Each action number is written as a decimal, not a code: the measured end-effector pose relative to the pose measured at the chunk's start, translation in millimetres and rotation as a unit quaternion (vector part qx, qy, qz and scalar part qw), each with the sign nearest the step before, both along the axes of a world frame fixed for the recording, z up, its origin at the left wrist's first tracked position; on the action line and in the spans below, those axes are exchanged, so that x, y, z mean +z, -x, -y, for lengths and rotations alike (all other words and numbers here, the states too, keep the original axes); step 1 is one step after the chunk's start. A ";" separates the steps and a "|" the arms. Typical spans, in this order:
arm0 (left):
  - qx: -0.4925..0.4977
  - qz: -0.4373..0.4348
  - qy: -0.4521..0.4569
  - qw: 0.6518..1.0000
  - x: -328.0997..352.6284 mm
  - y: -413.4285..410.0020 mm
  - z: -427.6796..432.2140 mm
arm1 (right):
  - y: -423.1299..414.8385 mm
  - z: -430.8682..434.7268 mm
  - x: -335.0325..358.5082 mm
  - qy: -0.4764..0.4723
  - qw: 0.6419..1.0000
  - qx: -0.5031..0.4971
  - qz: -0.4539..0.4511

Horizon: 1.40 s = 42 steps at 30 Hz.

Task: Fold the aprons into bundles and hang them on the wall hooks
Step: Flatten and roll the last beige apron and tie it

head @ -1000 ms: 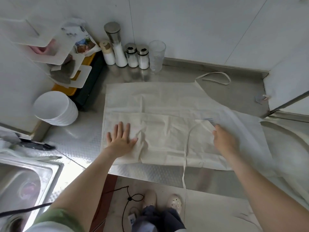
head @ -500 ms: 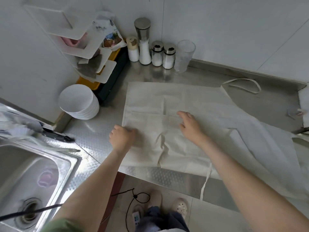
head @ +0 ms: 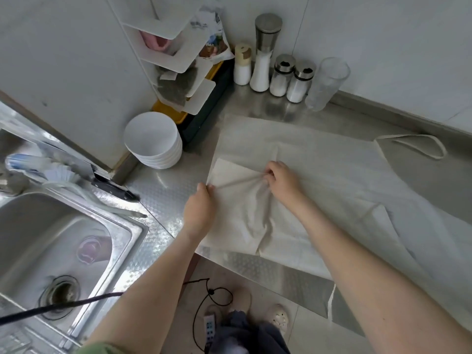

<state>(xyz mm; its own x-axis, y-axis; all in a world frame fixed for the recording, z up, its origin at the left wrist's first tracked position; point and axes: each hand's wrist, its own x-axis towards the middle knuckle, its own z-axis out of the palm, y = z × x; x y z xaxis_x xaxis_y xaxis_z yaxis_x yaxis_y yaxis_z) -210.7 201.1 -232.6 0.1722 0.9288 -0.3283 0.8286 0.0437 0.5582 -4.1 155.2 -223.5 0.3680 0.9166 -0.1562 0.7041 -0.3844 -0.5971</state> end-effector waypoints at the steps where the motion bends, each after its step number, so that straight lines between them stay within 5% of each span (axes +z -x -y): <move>1: 0.007 -0.026 0.000 1.000 0.8 2.3 -2.8 | 1.2 2.5 -0.2 -0.021 0.999 0.022 -0.029; 4: 0.019 -0.097 -0.076 0.992 3.3 10.4 -7.0 | -9.4 20.3 0.6 0.001 0.996 0.082 -0.029; 8: -0.098 -0.124 -0.246 0.956 -0.1 -12.6 -0.6 | -43.1 61.2 7.6 0.096 0.993 -0.033 0.057; 14: -0.393 -0.036 -0.153 0.906 10.3 -81.2 33.2 | -94.2 156.2 14.9 0.098 0.945 -0.299 0.092; 18: -0.417 -0.100 -0.124 0.895 0.0 -99.1 58.0 | -112.3 223.1 10.2 0.156 0.902 -0.400 0.046; 21: -0.447 -0.033 -0.128 0.884 0.9 -103.1 79.1 | -110.2 251.8 15.5 0.174 0.909 -0.379 -0.032; 26: -0.605 -0.023 -0.127 0.786 12.6 -98.1 107.4 | -105.7 277.1 11.9 0.198 0.915 -0.350 -0.021; 32: -0.505 -0.108 -0.115 0.848 -6.6 -79.9 94.8 | -95.2 318.6 -10.0 0.119 0.950 -0.256 0.137; 38: -0.524 -0.104 -0.124 0.836 -19.3 -59.6 85.6 | -84.2 330.1 -27.8 0.094 0.933 -0.246 0.244; 42: -0.564 -0.080 -0.116 0.813 -19.0 -59.4 86.1 | -87.1 335.2 -28.0 0.118 0.921 -0.289 0.233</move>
<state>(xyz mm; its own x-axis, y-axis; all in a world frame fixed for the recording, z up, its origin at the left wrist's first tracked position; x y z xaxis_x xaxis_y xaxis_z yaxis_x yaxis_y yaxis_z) -151.4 114.9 -251.6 0.9307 0.2488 -0.2681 0.3304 -0.8862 0.3246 83.0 -180.0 -251.5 0.8609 0.5080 -0.0283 0.5004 -0.8554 -0.1335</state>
